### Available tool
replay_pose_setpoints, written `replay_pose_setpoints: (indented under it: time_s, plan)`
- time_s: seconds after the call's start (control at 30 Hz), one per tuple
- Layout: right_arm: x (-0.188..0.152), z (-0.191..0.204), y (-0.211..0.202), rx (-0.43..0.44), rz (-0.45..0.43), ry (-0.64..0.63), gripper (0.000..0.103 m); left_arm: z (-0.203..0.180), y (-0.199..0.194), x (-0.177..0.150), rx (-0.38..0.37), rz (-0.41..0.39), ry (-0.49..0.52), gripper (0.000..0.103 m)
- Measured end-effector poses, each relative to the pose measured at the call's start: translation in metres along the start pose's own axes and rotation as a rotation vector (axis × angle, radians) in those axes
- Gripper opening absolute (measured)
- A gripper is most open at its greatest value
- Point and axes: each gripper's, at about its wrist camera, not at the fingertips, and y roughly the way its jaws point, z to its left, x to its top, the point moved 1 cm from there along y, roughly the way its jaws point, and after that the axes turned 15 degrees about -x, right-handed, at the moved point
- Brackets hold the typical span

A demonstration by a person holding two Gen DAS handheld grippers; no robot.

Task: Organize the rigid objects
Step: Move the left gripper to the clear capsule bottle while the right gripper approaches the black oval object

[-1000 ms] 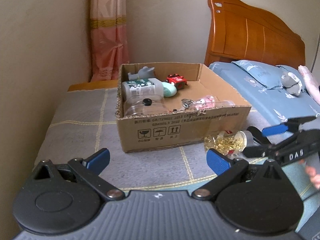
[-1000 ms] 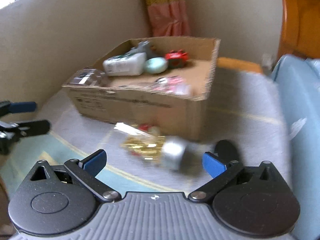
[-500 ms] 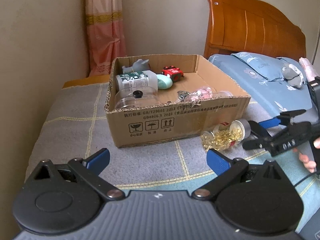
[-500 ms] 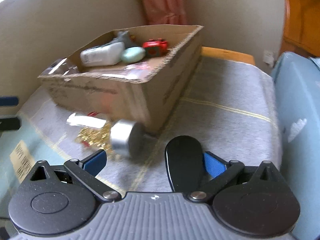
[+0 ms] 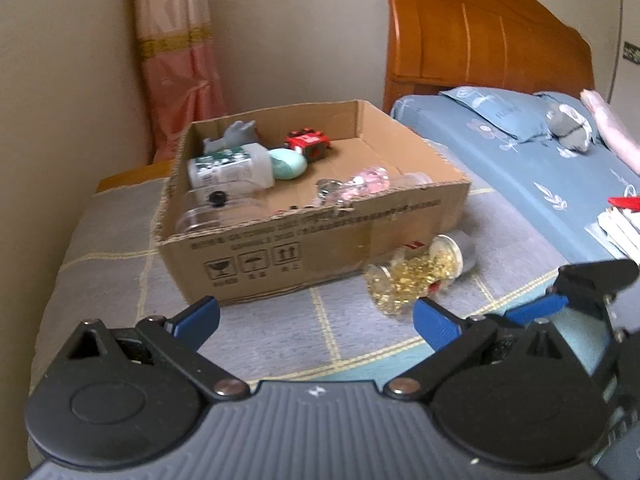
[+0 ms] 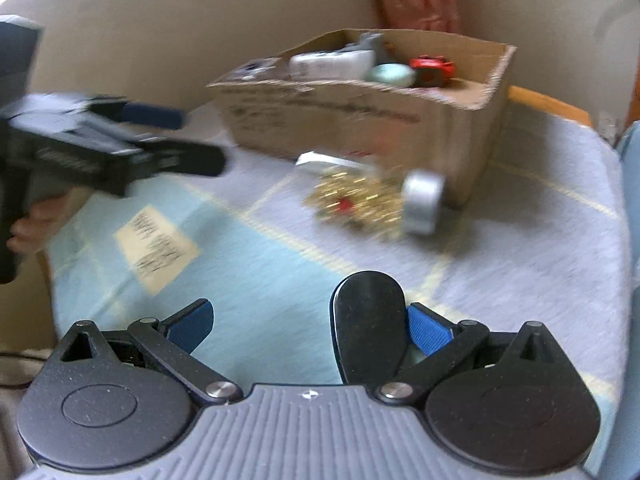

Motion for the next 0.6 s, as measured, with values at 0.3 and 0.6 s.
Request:
replay_pose_setpoints:
  time_s: [0.3, 0.6]
  plan:
    - [-0.027, 0.004, -0.016, -0.302, 0.012, -0.034, 0.103, -0.022, 0.015, 0.002, -0.077, 0.025, 0.054, 0.102]
    - [-0.043, -0.032, -0.031, -0.502, 0.032, 0.188, 0.103, -0.039, 0.042, 0.010, -0.124, 0.045, 0.043, 0.102]
